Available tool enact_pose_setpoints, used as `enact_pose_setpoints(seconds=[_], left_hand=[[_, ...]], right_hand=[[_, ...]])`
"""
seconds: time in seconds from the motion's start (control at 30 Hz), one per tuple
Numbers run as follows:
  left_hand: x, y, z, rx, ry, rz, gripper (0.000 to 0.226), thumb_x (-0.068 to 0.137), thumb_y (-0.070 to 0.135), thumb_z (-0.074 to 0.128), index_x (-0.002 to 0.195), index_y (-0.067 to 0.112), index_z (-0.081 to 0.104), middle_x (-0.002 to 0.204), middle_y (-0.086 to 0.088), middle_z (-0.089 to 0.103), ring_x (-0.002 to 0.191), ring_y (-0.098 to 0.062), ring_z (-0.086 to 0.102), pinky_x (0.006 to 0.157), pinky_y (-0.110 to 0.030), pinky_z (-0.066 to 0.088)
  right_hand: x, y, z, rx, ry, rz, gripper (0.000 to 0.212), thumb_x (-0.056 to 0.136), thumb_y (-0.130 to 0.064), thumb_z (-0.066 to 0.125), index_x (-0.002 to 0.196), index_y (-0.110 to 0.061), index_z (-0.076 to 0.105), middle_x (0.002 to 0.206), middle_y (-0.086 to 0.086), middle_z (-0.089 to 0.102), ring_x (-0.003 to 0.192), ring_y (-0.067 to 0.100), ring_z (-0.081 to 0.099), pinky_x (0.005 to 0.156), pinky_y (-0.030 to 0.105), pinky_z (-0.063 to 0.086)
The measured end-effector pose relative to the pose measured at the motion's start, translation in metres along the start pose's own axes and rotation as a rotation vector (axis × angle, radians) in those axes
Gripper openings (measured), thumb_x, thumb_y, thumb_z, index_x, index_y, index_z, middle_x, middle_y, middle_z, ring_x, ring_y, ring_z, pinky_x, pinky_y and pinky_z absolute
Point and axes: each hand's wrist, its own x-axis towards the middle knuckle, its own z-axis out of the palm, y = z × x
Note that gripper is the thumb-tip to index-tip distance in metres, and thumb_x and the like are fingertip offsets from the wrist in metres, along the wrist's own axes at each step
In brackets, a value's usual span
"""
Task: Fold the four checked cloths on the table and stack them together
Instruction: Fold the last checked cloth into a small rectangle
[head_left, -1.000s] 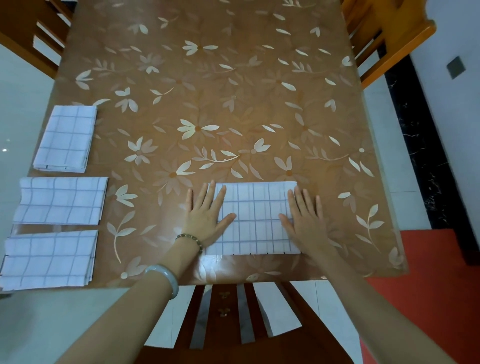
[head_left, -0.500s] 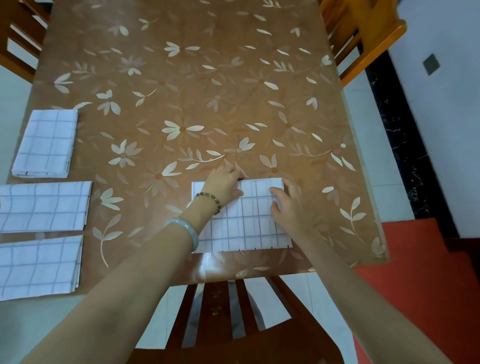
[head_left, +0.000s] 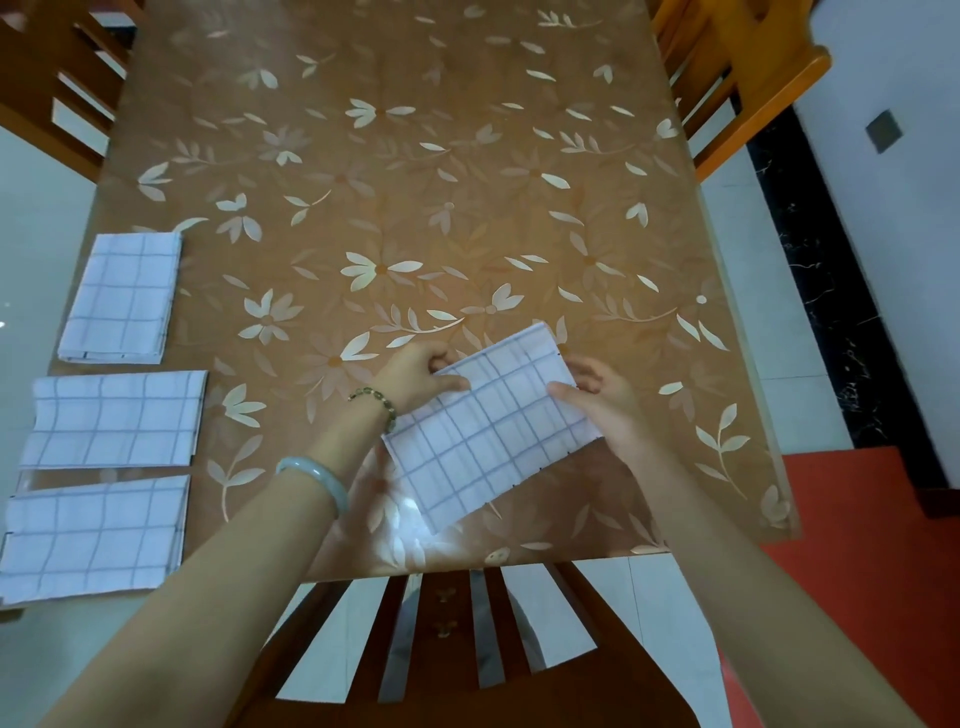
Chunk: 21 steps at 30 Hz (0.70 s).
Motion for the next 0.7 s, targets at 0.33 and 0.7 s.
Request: enact_pose_setpoints(seconds=[0.33,0.7], left_hand=[[-0.03,-0.024,-0.017,-0.57,0.159,-0.183,0.014,0.077,0.013,0.078,0.073,0.014,0.064,0.067,0.001,0.07,0.063,-0.016,0.066,0.07,-0.036,0.056],[-0.05,-0.046,-0.003,-0.613,0.203,-0.388,0.013,0.081,0.01,0.074,0.073,0.002,0.069,0.065,-0.007,0.063,0.057,-0.016,0.055,0.06,-0.024,0.051]], right_hand=[[-0.001,-0.001,0.016,0.344,-0.348,0.357,0.038,0.083,-0.012,0.071,0.119,-0.006,0.059,0.112,0.013,0.069,0.101,0.025,0.068,0.083,0.032,0.057],[-0.013,0.001,0.038,-0.028,-0.041,0.135,0.016,0.083,0.001,0.068,0.083,-0.015,0.069,0.087,0.0,0.072,0.08,0.016,0.069,0.063,0.022,0.057]])
